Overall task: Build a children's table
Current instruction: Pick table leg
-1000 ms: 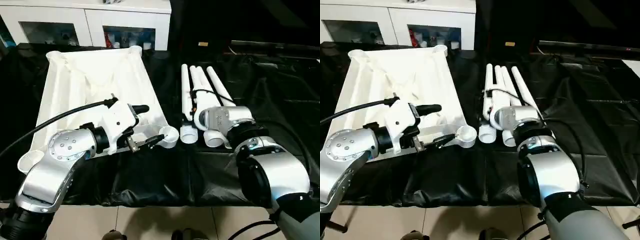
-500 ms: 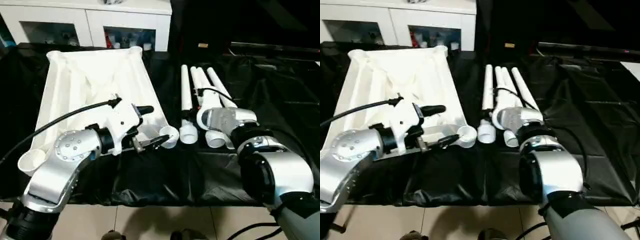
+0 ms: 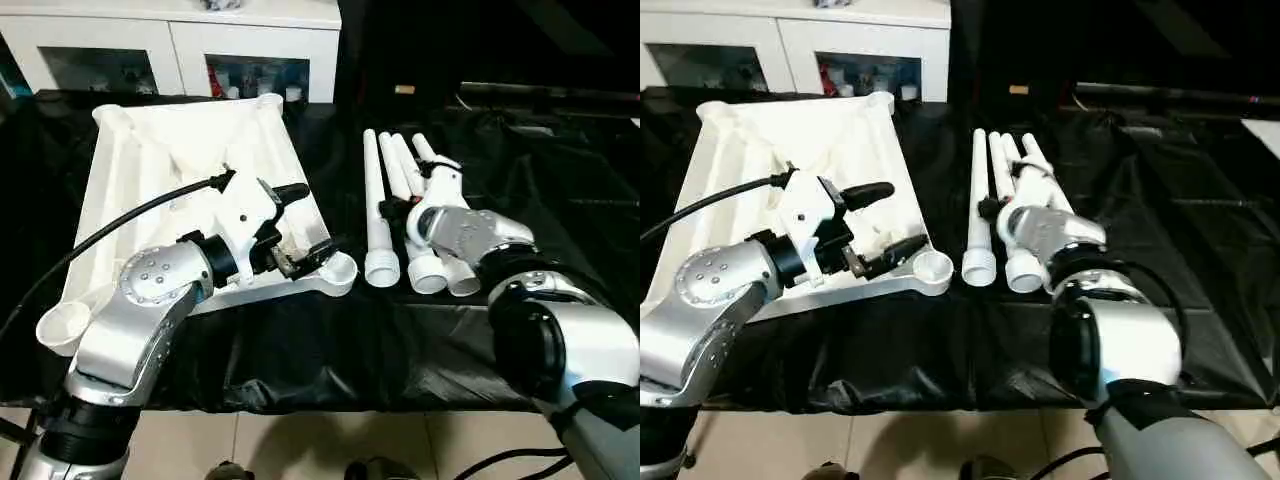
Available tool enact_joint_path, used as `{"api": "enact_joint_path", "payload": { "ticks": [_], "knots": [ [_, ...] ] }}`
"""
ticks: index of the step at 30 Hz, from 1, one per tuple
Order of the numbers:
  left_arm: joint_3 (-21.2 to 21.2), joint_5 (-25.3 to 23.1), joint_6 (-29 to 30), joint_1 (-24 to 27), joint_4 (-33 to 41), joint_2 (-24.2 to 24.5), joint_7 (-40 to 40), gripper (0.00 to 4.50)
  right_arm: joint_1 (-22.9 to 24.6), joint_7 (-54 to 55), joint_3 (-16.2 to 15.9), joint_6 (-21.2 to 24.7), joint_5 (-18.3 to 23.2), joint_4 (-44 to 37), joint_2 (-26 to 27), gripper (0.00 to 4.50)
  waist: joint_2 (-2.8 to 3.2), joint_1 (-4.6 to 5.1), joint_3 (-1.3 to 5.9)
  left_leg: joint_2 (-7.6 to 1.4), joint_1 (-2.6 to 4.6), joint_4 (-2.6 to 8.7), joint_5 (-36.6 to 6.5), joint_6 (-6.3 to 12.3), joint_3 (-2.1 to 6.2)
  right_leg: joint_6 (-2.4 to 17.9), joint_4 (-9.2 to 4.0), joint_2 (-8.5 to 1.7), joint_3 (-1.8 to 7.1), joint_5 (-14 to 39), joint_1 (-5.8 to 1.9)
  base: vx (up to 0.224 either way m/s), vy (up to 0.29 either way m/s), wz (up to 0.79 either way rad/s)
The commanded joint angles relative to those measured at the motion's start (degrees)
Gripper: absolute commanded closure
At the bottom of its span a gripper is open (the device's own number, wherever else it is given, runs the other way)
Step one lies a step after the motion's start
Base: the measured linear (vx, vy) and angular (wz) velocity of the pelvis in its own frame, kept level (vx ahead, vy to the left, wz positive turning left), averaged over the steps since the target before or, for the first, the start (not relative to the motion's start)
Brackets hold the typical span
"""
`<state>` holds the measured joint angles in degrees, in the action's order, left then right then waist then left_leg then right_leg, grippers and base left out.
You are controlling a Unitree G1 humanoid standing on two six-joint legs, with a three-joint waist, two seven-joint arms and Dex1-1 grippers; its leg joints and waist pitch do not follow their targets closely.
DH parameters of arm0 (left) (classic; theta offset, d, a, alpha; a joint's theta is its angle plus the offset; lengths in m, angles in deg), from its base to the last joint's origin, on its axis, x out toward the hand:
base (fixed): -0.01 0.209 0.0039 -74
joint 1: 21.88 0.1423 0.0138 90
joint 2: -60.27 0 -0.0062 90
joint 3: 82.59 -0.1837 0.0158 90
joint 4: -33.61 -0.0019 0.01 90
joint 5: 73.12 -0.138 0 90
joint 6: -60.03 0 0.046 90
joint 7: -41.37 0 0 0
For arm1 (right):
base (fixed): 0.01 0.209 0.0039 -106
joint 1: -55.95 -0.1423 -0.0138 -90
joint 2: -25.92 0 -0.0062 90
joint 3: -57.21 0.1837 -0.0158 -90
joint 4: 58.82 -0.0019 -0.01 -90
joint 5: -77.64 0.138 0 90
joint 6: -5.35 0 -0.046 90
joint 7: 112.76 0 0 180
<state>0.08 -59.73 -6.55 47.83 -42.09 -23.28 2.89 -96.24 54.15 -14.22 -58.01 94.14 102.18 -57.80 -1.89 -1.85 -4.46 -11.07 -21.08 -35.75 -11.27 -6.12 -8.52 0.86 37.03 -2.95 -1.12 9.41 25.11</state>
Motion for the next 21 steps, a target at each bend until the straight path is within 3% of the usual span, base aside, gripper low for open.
{"api": "enact_joint_path", "payload": {
  "ticks": [1, 2, 4, 5, 6, 7, 12, 14, 15, 18, 21],
  "knots": [
    [0.0, -1.1, -1.1, -0.9, -0.4, 0.0, 0.6, 0.00, 0.4, -2.3, -2.1, -2.1, -1.8, -2.2, -0.3, 3.60, 1.04, -0.15, 5.02, -0.35, -0.50, 3.56, -10.1, 0.25, -0.83, 13.1, -4.06, -2.74, 1.26, 10.3, -4.23, 0.000, 0.000, 0.00],
    [-0.1, -1.1, -1.1, -1.0, -0.4, 0.1, 0.7, 0.00, 0.3, -2.6, -2.9, -2.2, -2.5, -2.3, -0.2, 3.68, 1.03, -0.09, 5.05, -0.39, -0.41, 3.55, -10.1, 0.21, -0.81, 13.1, -4.04, -2.77, 1.25, 10.6, -4.21, 0.000, 0.000, 0.00],
    [-0.3, -1.1, -1.0, -1.1, -0.5, 0.2, 0.6, 0.00, 0.0, -2.9, -4.1, -2.4, -3.7, -2.1, 0.0, 3.21, 1.03, -0.02, 5.00, -0.42, -0.24, 3.55, -10.7, 0.15, -0.86, 13.2, -4.16, -2.71, 1.27, 11.7, -4.06, 0.000, 0.000, 0.00],
    [-1.0, -1.6, -1.1, -1.0, -0.3, 1.0, -0.2, 0.00, -0.3, -2.7, -5.4, -3.1, -4.9, -2.1, 0.2, 3.29, 0.23, 0.05, 5.00, -0.43, -0.28, 3.59, -10.6, 0.25, -0.95, 13.0, -4.22, -2.66, 1.27, 12.3, -4.09, 0.000, 0.000, 0.00],
    [-1.6, -2.0, -1.1, -0.9, -0.1, 1.6, -0.9, 0.00, -0.7, -2.3, -6.1, -3.4, -5.7, -2.0, 0.4, 3.27, 0.59, -0.11, 4.98, -0.50, -0.25, 3.62, -10.6, 0.12, -0.82, 13.0, -4.09, -2.81, 1.26, 12.8, -4.00, 0.000, 0.000, 0.00],
    [-1.6, -2.0, -1.1, -0.9, -0.1, 1.6, -0.9, 0.00, -0.7, -2.3, -6.1, -3.4, -5.7, -2.0, 0.4, 3.14, 0.30, -0.02, 4.95, -0.50, -0.31, 3.66, -10.6, 0.16, -0.88, 12.7, -4.20, -2.79, 1.25, 13.2, -3.98, 0.000, 0.000, 0.00],
    [-2.5, -1.9, 0.4, 0.1, 1.2, 4.0, -3.2, 0.00, -2.5, 0.9, -7.7, -1.3, -7.6, -1.5, 0.7, 2.66, 0.40, -0.01, 4.90, -0.51, -0.17, 3.70, -10.0, -0.29, -0.93, 11.9, -4.01, -2.74, 1.32, 13.1, -3.72, 0.000, 0.000, 0.00],
    [-1.9, -1.8, 0.4, 0.3, 1.2, 4.3, -2.9, 0.00, -3.4, 2.8, -10.2, -0.6, -10.2, -1.0, 0.8, 2.43, 0.48, 0.04, 4.86, -0.44, -0.25, 3.69, -10.1, -0.61, -0.92, 11.9, -3.98, -2.71, 1.31, 13.1, -3.74, 0.000, 0.000, 0.00],
    [-1.9, -1.8, 0.4, 0.2, 1.2, 4.3, -2.9, 0.00, -3.7, 3.0, -10.5, 0.0, -10.5, -0.7, 0.9, 2.39, 0.15, 0.16, 4.79, -0.42, -0.29, 3.70, -10.4, -0.72, -1.00, 11.6, -4.10, -2.68, 1.35, 13.7, -3.72, 0.000, 0.000, 0.00],
    [-1.7, -1.7, 0.5, 0.2, 1.5, 4.6, -2.6, 0.00, -4.6, 3.3, -10.2, 1.0, -10.5, 0.1, 1.2, 1.99, 0.06, 0.09, 4.81, -0.44, -0.27, 3.69, -10.8, -0.82, -0.96, 10.7, -4.05, -2.78, 1.44, 14.7, -3.72, 0.000, 0.000, 0.00],
    [-1.4, -1.6, 0.7, 0.5, 1.8, 4.8, -2.5, 0.00, -5.1, 3.8, -10.2, 1.3, -10.5, 0.7, 1.4, 1.88, 0.06, 0.13, 4.83, -0.47, -0.28, 3.68, -10.4, -0.83, -1.00, 10.5, -4.04, -2.81, 1.46, 14.3, -3.64, 0.000, 0.000, 0.00]
  ]
}}
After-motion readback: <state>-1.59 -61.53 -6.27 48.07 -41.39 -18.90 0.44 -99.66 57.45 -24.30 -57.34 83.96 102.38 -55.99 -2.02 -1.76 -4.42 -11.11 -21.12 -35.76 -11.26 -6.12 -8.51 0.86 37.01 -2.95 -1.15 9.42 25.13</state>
